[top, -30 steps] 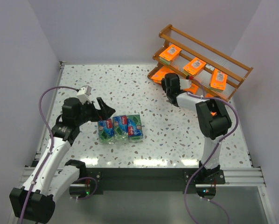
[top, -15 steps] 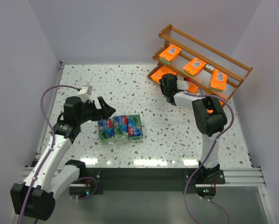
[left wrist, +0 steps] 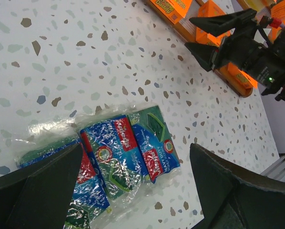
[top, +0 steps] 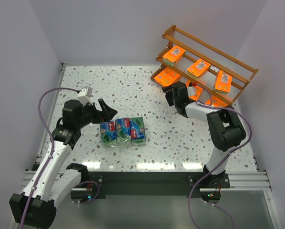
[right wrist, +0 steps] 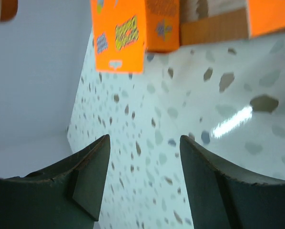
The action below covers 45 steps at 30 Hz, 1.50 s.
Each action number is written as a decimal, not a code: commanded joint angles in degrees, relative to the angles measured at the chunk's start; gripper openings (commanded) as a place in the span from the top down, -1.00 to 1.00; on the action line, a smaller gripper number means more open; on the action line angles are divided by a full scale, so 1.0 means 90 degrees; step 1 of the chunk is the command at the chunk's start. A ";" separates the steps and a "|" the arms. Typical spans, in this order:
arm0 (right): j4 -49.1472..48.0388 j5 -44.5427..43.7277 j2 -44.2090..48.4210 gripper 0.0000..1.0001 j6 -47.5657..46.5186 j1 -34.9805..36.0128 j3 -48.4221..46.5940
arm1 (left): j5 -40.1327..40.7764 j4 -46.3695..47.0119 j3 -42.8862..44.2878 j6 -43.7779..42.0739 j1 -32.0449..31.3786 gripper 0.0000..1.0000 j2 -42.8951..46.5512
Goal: Place and organize the cleaning sponges onto the shelf
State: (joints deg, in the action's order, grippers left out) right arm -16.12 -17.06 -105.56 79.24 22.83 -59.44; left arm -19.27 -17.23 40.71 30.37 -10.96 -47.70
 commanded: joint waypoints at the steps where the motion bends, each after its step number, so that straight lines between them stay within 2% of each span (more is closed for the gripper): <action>1: 0.0402 0.1521 0.1083 -0.28 -0.1019 0.0032 0.0344 | 0.0080 0.0196 0.0223 -0.0045 -0.0013 -1.00 0.0241; 3: 0.1193 0.2205 0.1474 -0.29 -0.1800 0.0032 0.0442 | 0.0080 0.0167 0.0203 -0.0015 -0.0013 -1.00 0.0359; 4: 0.1447 0.2972 0.1610 -0.29 -0.2035 0.0032 0.0491 | 0.0090 0.0148 0.0194 -0.0005 -0.0013 -1.00 0.0398; 6: 0.1994 0.3592 0.2030 -0.28 -0.2689 0.0177 0.0696 | 0.0100 0.0089 0.0174 0.0034 -0.0013 -1.00 0.0515; 7: 0.2567 0.3759 0.2176 -0.29 -0.3078 0.0439 0.0725 | 0.0100 0.0069 0.0155 0.0072 -0.0013 -1.00 0.0544; 9: 0.2913 0.3761 0.2635 -0.29 -0.3238 0.0763 0.0968 | 0.0071 -0.0009 0.0135 0.0092 -0.0013 -1.00 0.0661; 15: 0.2427 0.3663 0.3573 -0.29 -0.1971 0.1808 0.2335 | 0.0090 -0.0311 0.0096 0.0170 -0.0013 -1.00 0.1091; 20: 0.1588 0.3566 0.3613 -0.29 -0.0925 0.2394 0.2785 | 0.0080 -0.0691 0.0037 0.0171 -0.0013 -1.00 0.1471; 25: 0.0583 0.3322 0.3233 -0.30 -0.0037 0.2512 0.2981 | 0.0070 -0.0946 0.0066 0.0122 -0.0013 -1.00 0.1677; 32: 0.0112 0.3029 0.2249 -0.30 0.0628 0.2571 0.2816 | 0.0129 -0.1366 0.0203 0.0024 -0.0013 -1.00 0.1931; 36: -0.0006 0.2707 0.1808 -0.14 0.0921 0.2590 0.2688 | 0.0149 -0.1435 0.0242 0.0004 -0.0013 -1.00 0.1990; 38: -0.0123 0.2221 0.1826 -0.01 0.1146 0.2600 0.2805 | 0.0148 -0.1454 0.0281 0.0004 -0.0013 -1.00 0.1990; 41: -0.0376 0.1916 0.1953 0.07 0.1409 0.2600 0.3019 | 0.0139 -0.1464 0.0320 -0.0005 -0.0013 -1.00 0.1980; 43: -0.0377 0.1701 0.1973 0.27 0.1469 0.2600 0.3040 | 0.0139 -0.1483 0.0350 -0.0035 -0.0013 -1.00 0.1951; 44: -0.0300 0.1662 0.1973 0.56 0.1488 0.2600 0.3030 | 0.0139 -0.1474 0.0340 -0.0035 -0.0013 -1.00 0.1960; 45: -0.0279 0.1632 0.1953 0.69 0.1498 0.2600 0.3030 | 0.0129 -0.1474 0.0330 -0.0035 -0.0013 -1.00 0.1951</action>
State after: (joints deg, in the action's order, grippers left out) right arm -18.83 3.73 -88.75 90.24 46.35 -32.97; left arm -18.17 -30.04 41.12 30.85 -10.96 -30.15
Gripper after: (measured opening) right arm 0.225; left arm 0.997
